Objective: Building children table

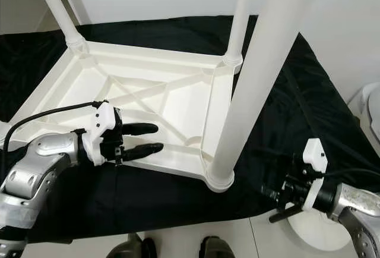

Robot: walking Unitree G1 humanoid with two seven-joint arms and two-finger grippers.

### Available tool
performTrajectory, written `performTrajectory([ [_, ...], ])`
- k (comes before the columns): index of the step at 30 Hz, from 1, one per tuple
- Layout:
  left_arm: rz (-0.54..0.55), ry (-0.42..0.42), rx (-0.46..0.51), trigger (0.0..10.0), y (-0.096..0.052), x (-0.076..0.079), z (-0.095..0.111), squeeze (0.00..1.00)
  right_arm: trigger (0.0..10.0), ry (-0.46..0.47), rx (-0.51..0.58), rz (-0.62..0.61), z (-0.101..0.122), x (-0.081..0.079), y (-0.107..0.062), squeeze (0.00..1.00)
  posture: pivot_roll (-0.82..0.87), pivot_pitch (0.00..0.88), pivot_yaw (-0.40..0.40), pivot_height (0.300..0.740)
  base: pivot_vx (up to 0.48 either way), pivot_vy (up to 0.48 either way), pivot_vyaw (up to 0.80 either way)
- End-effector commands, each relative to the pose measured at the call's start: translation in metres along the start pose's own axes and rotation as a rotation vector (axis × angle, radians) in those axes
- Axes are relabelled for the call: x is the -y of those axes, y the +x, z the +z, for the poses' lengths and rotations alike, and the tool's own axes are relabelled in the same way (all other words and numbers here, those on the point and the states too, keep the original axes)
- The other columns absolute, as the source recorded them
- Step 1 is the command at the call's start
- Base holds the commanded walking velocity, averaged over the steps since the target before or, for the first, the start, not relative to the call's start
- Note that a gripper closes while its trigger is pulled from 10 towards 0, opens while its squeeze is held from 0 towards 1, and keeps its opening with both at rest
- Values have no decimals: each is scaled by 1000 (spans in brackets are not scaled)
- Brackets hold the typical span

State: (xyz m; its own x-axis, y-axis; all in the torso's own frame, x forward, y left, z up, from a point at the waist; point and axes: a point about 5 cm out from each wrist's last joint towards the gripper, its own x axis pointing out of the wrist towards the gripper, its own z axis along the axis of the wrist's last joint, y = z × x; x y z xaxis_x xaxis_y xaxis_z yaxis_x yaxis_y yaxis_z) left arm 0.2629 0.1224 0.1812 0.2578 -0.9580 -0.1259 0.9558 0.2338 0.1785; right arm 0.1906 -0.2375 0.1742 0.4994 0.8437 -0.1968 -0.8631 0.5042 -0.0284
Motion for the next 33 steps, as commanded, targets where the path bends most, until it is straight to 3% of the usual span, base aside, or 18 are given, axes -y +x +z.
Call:
performTrajectory([
  [1, -56, -21, -10, 10000, -3, 7, -1, 1000, 10000, 9, -2, 46, 1, -5, 3, 0, -144, 103, 69, 740, 0, 0, 0],
  [7, -74, -35, -13, 10000, -2, 13, -1, 1000, 10000, 3, 3, 61, 0, -6, 10, 0, -137, 95, 68, 740, 0, 0, 0],
  [9, -26, -1, -27, 10000, 3, 12, 0, 1000, 10000, -20, 18, 41, -2, -4, 23, 0, -134, 90, 70, 740, 0, 0, 0],
  [10, -5, -2, -31, 10000, 5, 11, -1, 145, 10000, -42, 12, 21, -4, -1, 29, 0, -134, 90, 70, 740, 0, 0, 0],
  [11, 12, 2, -29, 10000, 6, 10, 0, 0, 10000, -78, 7, -9, -6, 2, 34, 0, -134, 88, 72, 740, 0, 0, 0],
  [19, 34, -21, -19, 10000, 9, 14, 4, 0, 10000, -115, 52, -73, -10, 7, 62, 0, -126, 87, 70, 740, 0, 0, 0],
  [23, 58, -5, -14, 10000, 12, 14, 5, 0, 10000, -158, 103, -165, -9, 14, 74, 0, -118, 85, 62, 740, 0, 0, 0],
  [27, 76, -4, -8, 10000, 14, 15, 5, 0, 10000, -165, 132, -248, -7, 23, 74, 0, -118, 85, 62, 740, 0, 0, 0],
  [29, 85, -15, -1, 10000, 17, 16, 5, 0, 10000, -175, 155, -366, -5, 39, 67, 0, -122, 86, 60, 740, 0, 0, 0],
  [33, 86, -17, 1, 10000, 18, 16, 5, 0, 10000, -175, 161, -402, -5, 44, 65, 0, -122, 86, 60, 740, 0, 0, 0],
])
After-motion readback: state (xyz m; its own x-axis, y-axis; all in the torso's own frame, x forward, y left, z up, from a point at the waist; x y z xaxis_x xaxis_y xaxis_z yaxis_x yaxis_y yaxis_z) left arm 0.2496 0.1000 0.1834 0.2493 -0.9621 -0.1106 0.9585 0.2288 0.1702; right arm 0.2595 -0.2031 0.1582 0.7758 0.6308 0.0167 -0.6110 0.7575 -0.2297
